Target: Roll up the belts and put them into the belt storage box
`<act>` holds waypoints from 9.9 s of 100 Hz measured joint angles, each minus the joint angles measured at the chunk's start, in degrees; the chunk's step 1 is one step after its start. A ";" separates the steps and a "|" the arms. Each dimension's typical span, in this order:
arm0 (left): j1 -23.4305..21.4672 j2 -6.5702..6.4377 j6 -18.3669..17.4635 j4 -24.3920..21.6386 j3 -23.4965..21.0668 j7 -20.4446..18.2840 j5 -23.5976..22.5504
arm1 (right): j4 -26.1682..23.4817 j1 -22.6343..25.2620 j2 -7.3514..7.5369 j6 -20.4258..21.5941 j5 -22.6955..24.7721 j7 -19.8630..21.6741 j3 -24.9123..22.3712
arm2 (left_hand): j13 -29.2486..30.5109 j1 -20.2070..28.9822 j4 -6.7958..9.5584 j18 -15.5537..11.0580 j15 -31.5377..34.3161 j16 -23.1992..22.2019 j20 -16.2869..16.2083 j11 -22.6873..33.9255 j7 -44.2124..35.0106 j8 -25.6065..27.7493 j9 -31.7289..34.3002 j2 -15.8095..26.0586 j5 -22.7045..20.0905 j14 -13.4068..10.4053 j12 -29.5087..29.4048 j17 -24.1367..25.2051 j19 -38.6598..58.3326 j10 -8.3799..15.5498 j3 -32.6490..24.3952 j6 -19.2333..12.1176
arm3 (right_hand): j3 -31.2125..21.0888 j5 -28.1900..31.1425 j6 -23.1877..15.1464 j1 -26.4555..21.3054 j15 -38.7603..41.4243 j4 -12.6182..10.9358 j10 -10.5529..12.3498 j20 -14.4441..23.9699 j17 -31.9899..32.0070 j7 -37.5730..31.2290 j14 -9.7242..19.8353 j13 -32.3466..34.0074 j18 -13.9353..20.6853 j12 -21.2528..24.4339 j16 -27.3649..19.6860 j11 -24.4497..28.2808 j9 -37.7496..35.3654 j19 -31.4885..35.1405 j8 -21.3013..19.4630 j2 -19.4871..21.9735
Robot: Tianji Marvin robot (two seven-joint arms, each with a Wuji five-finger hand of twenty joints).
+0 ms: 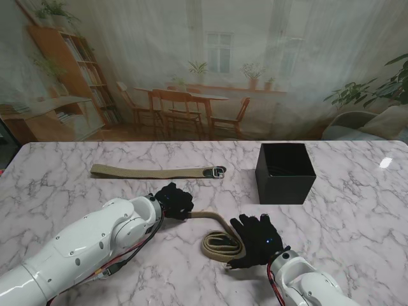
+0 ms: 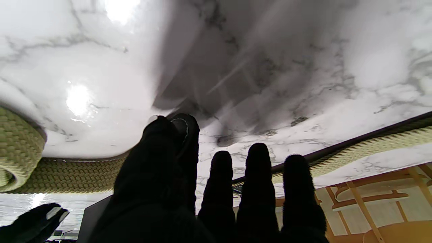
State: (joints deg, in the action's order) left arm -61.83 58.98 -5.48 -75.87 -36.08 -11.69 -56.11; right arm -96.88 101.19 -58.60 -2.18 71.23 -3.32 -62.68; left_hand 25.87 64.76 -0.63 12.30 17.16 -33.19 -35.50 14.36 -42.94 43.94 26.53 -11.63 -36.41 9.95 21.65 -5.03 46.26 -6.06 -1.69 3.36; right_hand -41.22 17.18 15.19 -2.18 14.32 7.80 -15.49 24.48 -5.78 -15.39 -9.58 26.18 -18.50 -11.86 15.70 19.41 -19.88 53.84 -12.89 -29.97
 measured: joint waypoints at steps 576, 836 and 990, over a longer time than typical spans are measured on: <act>-18.22 -1.89 -8.64 -21.10 -22.16 -13.46 -4.03 | 4.64 -6.39 -2.31 -9.68 -3.24 -7.25 4.80 | 8.14 -15.35 -0.33 1.43 0.50 -3.47 -2.17 -2.37 35.70 -26.14 13.18 5.76 5.38 1.94 2.18 -1.98 -0.07 -0.71 1.40 1.87 | -19.09 -1.56 -18.81 -33.63 31.30 7.68 0.80 -2.09 -40.90 -26.42 0.55 24.60 8.39 -21.63 14.19 28.56 -10.24 24.52 -2.88 -13.40; -34.37 -1.35 -7.67 -21.96 -43.41 3.47 -20.09 | 21.93 -34.31 0.31 -0.91 4.26 2.00 1.69 | 8.21 -16.13 -0.33 2.10 0.52 -2.08 -1.33 -2.92 26.22 -12.41 11.85 7.99 1.69 1.91 1.91 -2.11 -0.81 -1.32 1.45 0.43 | -5.82 7.61 -16.78 -19.62 19.60 -0.73 2.74 -4.08 -23.53 -24.71 2.88 15.74 4.31 -12.77 8.94 20.35 -6.56 14.22 -10.05 9.81; -31.10 -1.35 -9.20 -19.23 -45.34 6.89 -22.39 | 2.52 -4.26 -3.98 9.73 -9.01 -24.95 -11.11 | 2.20 -16.14 -0.33 2.10 -2.96 2.87 0.91 -10.15 29.34 -14.82 -1.62 8.01 3.02 1.59 -5.69 -1.26 -3.77 -2.96 1.45 0.28 | -0.48 17.61 -22.27 -19.80 3.06 -2.37 8.13 -6.91 -12.73 -17.97 2.15 14.53 -4.30 -6.50 2.72 6.36 -17.34 4.81 -10.86 9.86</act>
State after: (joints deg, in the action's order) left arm -92.93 57.64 -14.68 -95.10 -81.42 -4.80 -78.50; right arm -94.36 96.94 -62.57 7.55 62.21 -28.28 -73.79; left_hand 28.07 48.62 -0.96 14.40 14.20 -30.33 -34.58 4.22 -13.60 29.12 24.91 -3.62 -33.39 11.53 15.96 -6.29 42.49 -9.01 -0.24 3.65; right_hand -41.70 34.79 -7.08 -21.99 17.38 5.44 -7.36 17.58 -18.51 -33.36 -7.43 40.71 -22.80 -18.36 18.42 25.77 -37.23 58.66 -23.75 -20.11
